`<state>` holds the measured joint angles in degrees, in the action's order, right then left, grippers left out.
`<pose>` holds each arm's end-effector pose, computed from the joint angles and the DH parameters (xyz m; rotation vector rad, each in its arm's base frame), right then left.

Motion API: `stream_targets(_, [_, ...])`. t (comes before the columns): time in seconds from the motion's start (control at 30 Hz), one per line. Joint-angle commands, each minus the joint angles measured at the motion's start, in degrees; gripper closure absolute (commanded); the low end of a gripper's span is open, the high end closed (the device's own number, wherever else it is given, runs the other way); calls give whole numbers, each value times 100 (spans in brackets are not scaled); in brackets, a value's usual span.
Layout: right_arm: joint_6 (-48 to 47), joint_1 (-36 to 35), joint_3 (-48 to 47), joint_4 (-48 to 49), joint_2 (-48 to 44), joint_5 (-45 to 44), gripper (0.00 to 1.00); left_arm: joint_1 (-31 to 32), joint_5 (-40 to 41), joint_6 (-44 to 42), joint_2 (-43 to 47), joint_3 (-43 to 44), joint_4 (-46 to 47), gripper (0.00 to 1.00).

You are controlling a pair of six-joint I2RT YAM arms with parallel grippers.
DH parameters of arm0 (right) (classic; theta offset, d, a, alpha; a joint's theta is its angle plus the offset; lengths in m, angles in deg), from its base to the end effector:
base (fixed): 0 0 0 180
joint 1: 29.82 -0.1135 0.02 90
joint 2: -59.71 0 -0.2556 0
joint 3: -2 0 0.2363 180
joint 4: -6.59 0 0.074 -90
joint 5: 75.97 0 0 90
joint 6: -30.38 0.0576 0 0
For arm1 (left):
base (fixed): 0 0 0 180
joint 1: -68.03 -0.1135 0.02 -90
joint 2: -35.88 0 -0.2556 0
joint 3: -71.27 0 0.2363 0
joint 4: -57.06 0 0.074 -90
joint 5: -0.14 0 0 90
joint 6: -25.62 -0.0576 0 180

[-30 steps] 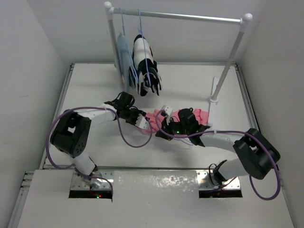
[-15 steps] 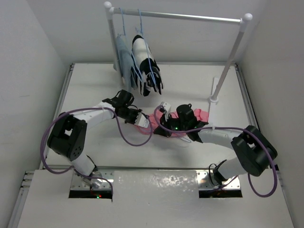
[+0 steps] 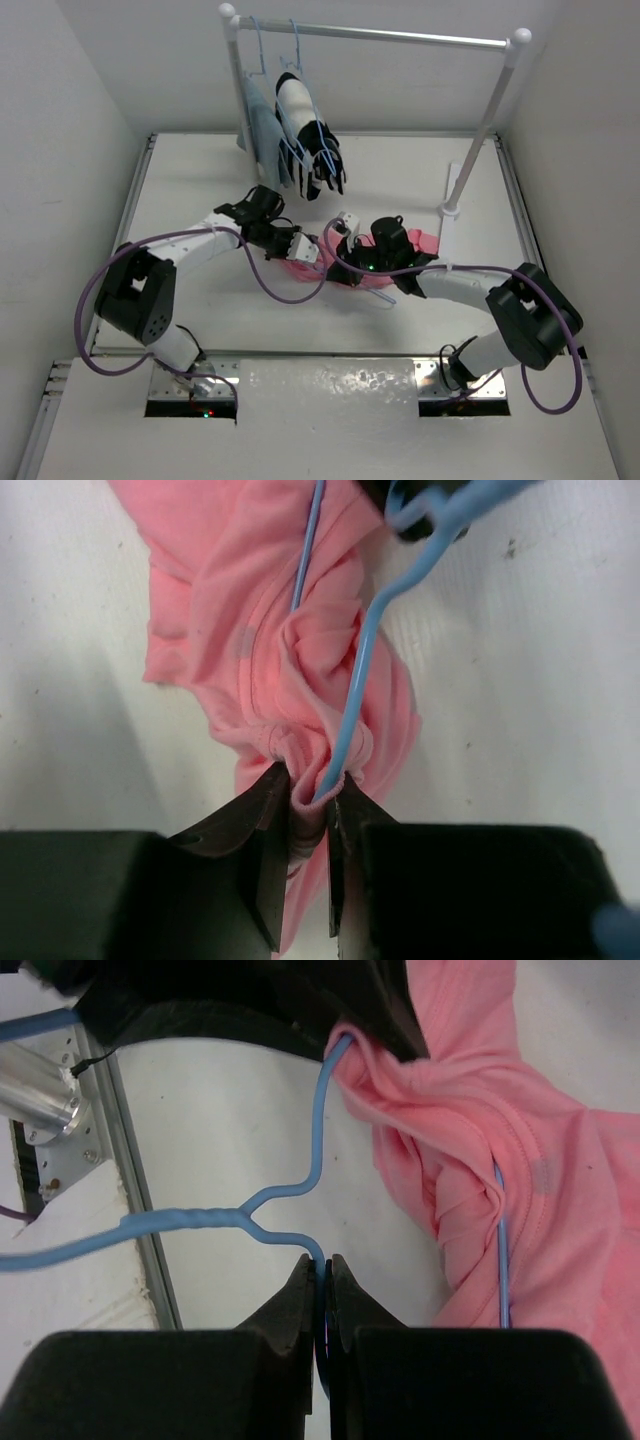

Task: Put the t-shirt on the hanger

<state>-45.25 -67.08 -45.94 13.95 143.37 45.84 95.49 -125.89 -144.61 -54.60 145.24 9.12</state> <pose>0.2139 0.2008 0.1712 -0.7843 2.0334 1.1093 0.2512 -0.1687 0.1931 2.0718 1.2915 -0.4640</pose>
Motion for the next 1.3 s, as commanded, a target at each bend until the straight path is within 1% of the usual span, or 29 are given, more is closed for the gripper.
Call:
stream_targets(0.0, [-126, -27, -648, 45, -16, -439, 100, 584, -1196, 647, 408, 279, 185, 85])
stream_targets(0.2, [-101, -27, -860, -35, 1, -334, 100, 638, -1047, 1008, 417, 305, 554, 84])
stream_targets(0.3, [-66, -27, -808, 8, -7, -325, 100, 646, -950, 869, 408, 331, 502, 91])
stream_targets(0.37, [-48, -19, -799, 9, -16, -325, 100, 637, -888, 789, 426, 279, 467, 100])
stream_targets(0.47, [-66, -19, -878, -438, -104, -316, 100, 646, -661, 676, 566, 103, 309, 100])
stream_targets(0.5, [-249, -10, -913, -675, -174, -333, 74, 638, -555, 518, 732, -106, 274, 100])
stream_targets(0.53, [-372, -1, -904, -886, -383, -342, 61, 629, -415, 421, 846, -256, 308, 100])
stream_targets(0.57, [-530, 16, -887, -1410, -524, -360, 53, 637, -83, 333, 969, -432, 387, 100])
stream_targets(0.6, [-828, 17, -826, -1703, -683, -412, 46, 611, 77, 202, 1197, -790, 605, 100])
stream_targets(0.63, [-935, 17, -764, -1932, -849, -491, 32, 585, 218, 122, 1303, -968, 695, 100])
stream_targets(0.67, [-988, 25, -720, -2360, -1234, -666, 23, 550, 306, 8, 1383, -1083, 730, 100])
stream_targets(0.7, [-1015, 43, -650, -2504, -1429, -746, 2, 489, 394, -202, 1514, -1240, 765, 100])
stream_targets(0.73, [-980, 43, -641, -2671, -1623, -782, 1, 462, 413, -274, 1559, -1285, 757, 100])
stream_targets(0.77, [-928, 78, -649, -2681, -1938, -764, 1, 444, 387, -353, 1594, -1312, 731, 100])
stream_targets(0.8, [-797, 87, -684, -2681, -2063, -738, 1, 427, 369, -614, 1621, -1312, 539, 100])
stream_targets(0.9, [-699, 96, -868, -2611, -2336, -764, 1, 427, 246, -993, 1647, -1321, 249, 100])
stream_targets(0.93, [-708, 96, -956, -2654, -2336, -808, 1, 427, 237, -882, 1647, -1321, 308, 100])
stream_targets(0.97, [-708, 96, -1061, -2881, -2345, -904, 1, 427, 298, -515, 1639, -1312, 491, 100])
stream_targets(1.0, [-621, 104, -1236, -2996, -2432, -1314, 1, 427, 394, 411, 1578, -1199, 928, 100])
stream_targets(1.03, [-515, 104, -1247, -3015, -2520, -1631, 1, 400, 517, 881, 1516, -1102, 1150, 100])
stream_targets(1.07, [-227, 96, -1160, -3015, -2634, -2000, 1, 304, 710, 1904, 1350, -892, 1518, 100])
stream_targets(1.1, [-85, 104, -1116, -3111, -2861, -2787, 3, 251, 772, 2340, 1261, -777, 1574, 100])
stream_targets(1.13, [-5, 104, -1089, -3181, -2942, -3073, 10, 216, 808, 2789, 1182, -585, 1540, 100])
stream_targets(1.17, [30, 96, -1097, -3217, -3012, -3171, 24, 198, 826, 2906, 1112, -557, 1470, 100])
stream_targets(1.2, [48, 96, -1158, -3243, -3074, -3521, 60, 189, 826, 2994, 1120, -556, 1460, 100])
stream_targets(1.23, [109, 104, -1281, -3409, -3066, -3785, 77, 198, 808, 3021, 1129, -574, 1443, 100])
stream_targets(1.27, [188, 113, -1595, -3489, -3040, -4031, 93, 198, 739, 3039, 1164, -600, 1390, 100])
